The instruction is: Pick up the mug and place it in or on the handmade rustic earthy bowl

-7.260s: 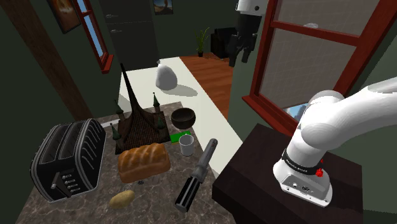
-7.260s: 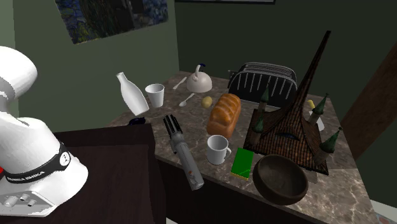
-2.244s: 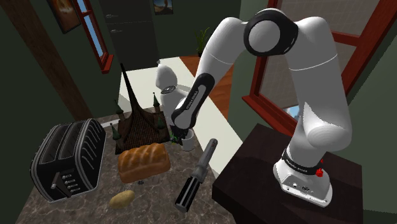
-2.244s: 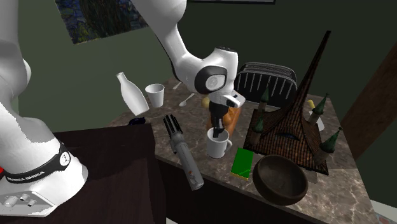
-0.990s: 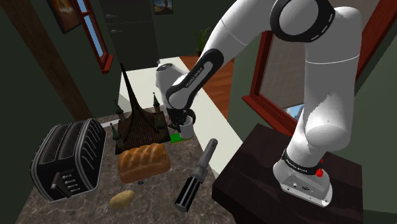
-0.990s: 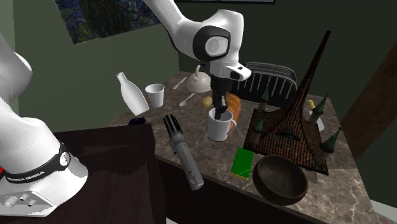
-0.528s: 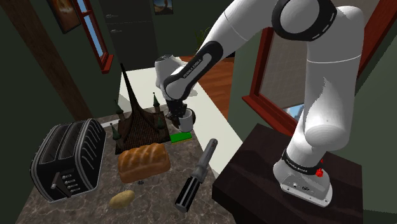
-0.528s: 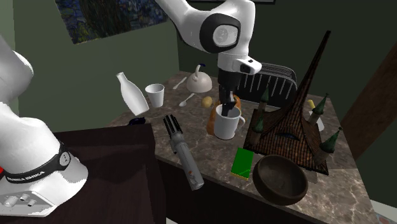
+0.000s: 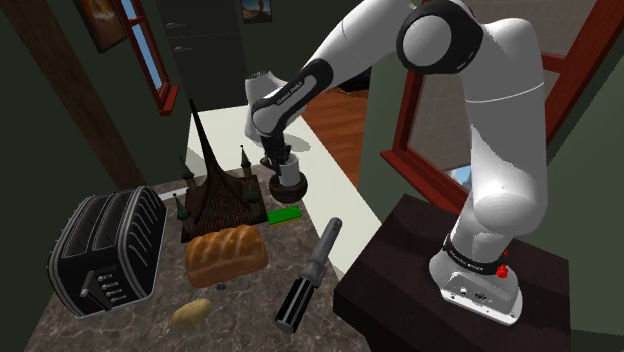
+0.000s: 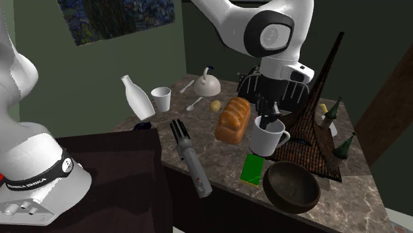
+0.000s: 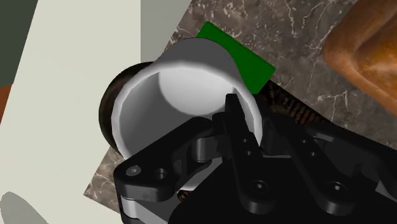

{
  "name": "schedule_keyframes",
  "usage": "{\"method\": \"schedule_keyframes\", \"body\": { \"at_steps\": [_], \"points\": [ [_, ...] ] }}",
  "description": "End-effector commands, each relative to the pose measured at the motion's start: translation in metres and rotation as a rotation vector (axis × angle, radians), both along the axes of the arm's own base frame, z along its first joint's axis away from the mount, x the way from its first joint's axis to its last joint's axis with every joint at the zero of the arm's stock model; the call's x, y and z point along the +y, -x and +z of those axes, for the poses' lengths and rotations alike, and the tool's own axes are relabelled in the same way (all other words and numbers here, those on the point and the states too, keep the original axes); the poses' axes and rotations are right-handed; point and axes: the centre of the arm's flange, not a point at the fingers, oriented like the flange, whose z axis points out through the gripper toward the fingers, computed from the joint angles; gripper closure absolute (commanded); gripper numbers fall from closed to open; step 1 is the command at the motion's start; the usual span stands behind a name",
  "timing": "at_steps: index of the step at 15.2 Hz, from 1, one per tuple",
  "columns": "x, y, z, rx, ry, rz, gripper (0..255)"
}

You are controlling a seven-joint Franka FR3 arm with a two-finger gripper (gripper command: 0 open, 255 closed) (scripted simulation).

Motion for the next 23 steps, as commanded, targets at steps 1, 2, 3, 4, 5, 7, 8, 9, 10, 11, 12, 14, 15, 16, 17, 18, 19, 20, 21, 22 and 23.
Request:
{"method": "schedule_keyframes", "body": {
  "at_steps": [1, 2, 3, 4, 5, 7, 8, 9, 10, 11, 12, 14, 15, 16, 17, 18, 19, 20, 21, 22, 23],
  "points": [
    [-0.018, -0.020, 0.001, 0.000, 0.000, 0.001, 255],
    [-0.027, -0.030, 0.003, 0.000, 0.000, 0.001, 255],
    [-0.036, -0.039, 0.004, 0.000, 0.000, 0.001, 255],
    [-0.045, -0.049, 0.005, 0.000, 0.000, 0.001, 255],
    [-0.054, -0.059, 0.006, 0.000, 0.000, 0.001, 255],
    [-0.072, -0.078, 0.009, 0.000, 0.000, 0.001, 255],
    [-0.080, -0.088, 0.010, 0.000, 0.000, 0.001, 255],
    [-0.091, -0.099, 0.011, 0.000, 0.000, 0.001, 255],
    [-0.091, -0.099, 0.006, 0.000, 0.000, 0.001, 255],
    [-0.091, -0.099, 0.001, 0.000, 0.000, 0.001, 255],
    [-0.091, -0.099, -0.005, 0.000, 0.000, 0.001, 255],
    [-0.091, -0.099, -0.015, 0.000, 0.000, 0.001, 255],
    [-0.091, -0.099, -0.020, 0.000, 0.000, 0.001, 255],
    [-0.091, -0.099, -0.026, 0.000, 0.000, 0.001, 255],
    [-0.091, -0.099, -0.031, 0.000, 0.000, 0.001, 255],
    [-0.091, -0.099, -0.036, 0.000, 0.000, 0.001, 255],
    [-0.091, -0.099, -0.042, 0.000, 0.000, 0.001, 255],
    [-0.091, -0.099, -0.047, 0.000, 0.000, 0.001, 255],
    [-0.091, -0.099, -0.052, 0.000, 0.000, 0.001, 255],
    [-0.091, -0.099, -0.057, 0.000, 0.000, 0.001, 255],
    [-0.091, -0.099, -0.063, 0.000, 0.000, 0.001, 255]
  ]
}}
